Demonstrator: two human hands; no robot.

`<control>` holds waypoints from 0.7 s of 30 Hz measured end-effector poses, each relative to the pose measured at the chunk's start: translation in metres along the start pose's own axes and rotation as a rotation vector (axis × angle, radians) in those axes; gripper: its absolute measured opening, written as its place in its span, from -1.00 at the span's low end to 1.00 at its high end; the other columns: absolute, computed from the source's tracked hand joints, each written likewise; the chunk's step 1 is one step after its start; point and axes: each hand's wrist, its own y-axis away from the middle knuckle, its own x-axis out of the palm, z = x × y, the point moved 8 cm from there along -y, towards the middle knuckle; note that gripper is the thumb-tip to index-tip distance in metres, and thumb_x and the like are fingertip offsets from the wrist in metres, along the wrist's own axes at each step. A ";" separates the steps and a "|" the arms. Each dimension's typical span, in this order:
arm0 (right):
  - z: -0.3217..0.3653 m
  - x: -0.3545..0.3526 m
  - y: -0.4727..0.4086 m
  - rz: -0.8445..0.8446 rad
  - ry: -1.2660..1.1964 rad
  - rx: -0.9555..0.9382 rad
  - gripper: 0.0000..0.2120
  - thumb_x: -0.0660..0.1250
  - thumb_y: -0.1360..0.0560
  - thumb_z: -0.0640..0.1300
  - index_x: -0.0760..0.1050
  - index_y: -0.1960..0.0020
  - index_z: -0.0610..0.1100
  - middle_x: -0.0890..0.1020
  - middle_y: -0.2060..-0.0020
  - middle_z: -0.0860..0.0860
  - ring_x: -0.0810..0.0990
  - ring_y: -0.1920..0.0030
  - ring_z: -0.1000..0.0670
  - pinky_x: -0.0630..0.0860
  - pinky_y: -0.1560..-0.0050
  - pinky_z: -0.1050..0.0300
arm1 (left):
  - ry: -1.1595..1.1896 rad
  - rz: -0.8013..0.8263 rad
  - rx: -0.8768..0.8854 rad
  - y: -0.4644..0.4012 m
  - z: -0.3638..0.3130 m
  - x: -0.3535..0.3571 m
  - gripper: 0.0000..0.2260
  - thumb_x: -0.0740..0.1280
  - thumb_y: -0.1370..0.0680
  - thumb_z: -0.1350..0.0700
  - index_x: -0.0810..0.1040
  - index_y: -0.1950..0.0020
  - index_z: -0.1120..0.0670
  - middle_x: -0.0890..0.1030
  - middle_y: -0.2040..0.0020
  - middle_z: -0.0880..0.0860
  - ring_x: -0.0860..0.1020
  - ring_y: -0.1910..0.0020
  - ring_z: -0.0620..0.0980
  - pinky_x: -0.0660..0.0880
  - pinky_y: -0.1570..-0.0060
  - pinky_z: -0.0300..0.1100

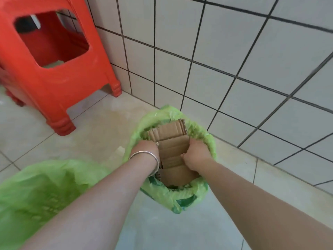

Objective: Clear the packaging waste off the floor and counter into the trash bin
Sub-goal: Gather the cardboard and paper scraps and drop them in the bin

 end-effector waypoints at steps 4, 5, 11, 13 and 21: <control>-0.001 0.012 -0.006 -0.012 0.354 0.060 -0.71 0.21 -0.57 -0.24 0.42 -0.28 -0.24 0.40 -0.28 -0.13 0.50 -0.22 -0.10 0.49 -0.10 0.08 | -0.032 0.105 -0.054 -0.014 -0.003 0.020 -0.63 0.33 -0.46 0.25 0.50 -0.27 0.23 0.56 -0.24 0.14 0.56 -0.19 0.09 0.48 -0.05 -0.18; -0.002 0.018 -0.006 0.007 0.446 0.051 -0.72 0.19 -0.57 -0.25 0.43 -0.27 -0.23 0.41 -0.27 -0.13 0.51 -0.21 -0.10 0.50 -0.08 0.09 | -0.021 0.113 -0.072 -0.017 -0.003 0.027 -0.64 0.32 -0.48 0.24 0.49 -0.27 0.22 0.55 -0.26 0.13 0.54 -0.22 0.08 0.47 -0.10 -0.17; 0.004 0.029 -0.006 0.052 0.610 -0.023 -0.69 0.08 -0.55 -0.38 0.52 -0.16 -0.23 0.57 -0.14 -0.09 0.57 -0.13 -0.07 0.45 0.10 0.15 | 0.048 -0.010 -0.128 -0.014 -0.002 0.035 -0.64 0.04 -0.62 0.19 0.28 -0.41 0.20 0.41 -0.36 0.24 0.41 -0.34 0.19 0.35 -0.29 -0.03; 0.010 0.018 0.000 0.026 0.555 -0.052 -0.69 0.08 -0.55 -0.39 0.52 -0.16 -0.24 0.58 -0.14 -0.12 0.57 -0.13 -0.10 0.43 0.14 0.12 | -0.007 -0.082 -0.090 -0.007 -0.008 0.019 -0.63 0.02 -0.60 0.25 0.23 -0.41 0.20 0.42 -0.32 0.28 0.44 -0.29 0.24 0.39 -0.21 -0.01; -0.036 -0.085 0.087 -0.282 0.241 -0.265 -0.76 0.11 -0.51 -0.29 0.47 -0.11 -0.19 0.61 -0.05 -0.12 0.59 -0.06 -0.19 0.31 0.21 0.11 | -0.485 -0.348 0.444 0.087 -0.164 -0.025 -0.74 0.14 -0.54 0.17 0.50 -0.17 0.03 0.58 -0.16 0.06 0.57 -0.16 0.12 0.40 0.12 -0.13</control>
